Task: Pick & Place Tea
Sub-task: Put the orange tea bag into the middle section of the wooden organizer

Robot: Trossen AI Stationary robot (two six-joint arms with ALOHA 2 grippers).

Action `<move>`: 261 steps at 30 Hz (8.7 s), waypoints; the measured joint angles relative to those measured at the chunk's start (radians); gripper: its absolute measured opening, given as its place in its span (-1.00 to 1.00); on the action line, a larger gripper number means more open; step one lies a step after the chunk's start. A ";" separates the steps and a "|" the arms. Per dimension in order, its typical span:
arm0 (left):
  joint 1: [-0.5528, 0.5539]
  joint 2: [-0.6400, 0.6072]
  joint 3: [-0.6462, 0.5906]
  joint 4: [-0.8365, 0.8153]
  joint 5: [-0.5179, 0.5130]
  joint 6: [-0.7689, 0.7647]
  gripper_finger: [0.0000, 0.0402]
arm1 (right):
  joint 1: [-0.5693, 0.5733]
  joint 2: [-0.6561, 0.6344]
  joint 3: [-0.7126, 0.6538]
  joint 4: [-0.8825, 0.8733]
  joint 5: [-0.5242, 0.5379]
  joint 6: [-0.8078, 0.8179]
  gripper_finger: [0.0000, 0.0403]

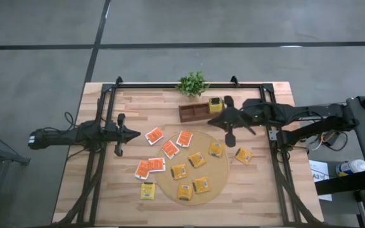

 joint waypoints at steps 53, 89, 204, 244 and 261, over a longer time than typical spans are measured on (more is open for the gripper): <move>0.000 0.000 0.000 0.001 -0.008 0.007 -1.00 | 0.003 -0.121 -0.070 -0.092 0.041 0.192 -0.96; 0.000 0.000 0.000 0.002 -0.008 0.008 -1.00 | 0.002 0.060 0.189 -1.031 -0.111 0.402 -0.93; 0.000 0.000 0.000 0.002 -0.008 0.008 -1.00 | 0.127 0.207 -0.103 -0.612 0.082 0.573 -0.82; 0.001 0.000 0.000 0.002 -0.008 0.008 -1.00 | -0.416 0.353 0.132 -0.012 -0.300 0.138 -0.94; 0.000 0.000 0.000 0.002 -0.008 0.008 -1.00 | -0.625 0.403 -0.103 0.286 -0.477 0.084 -0.94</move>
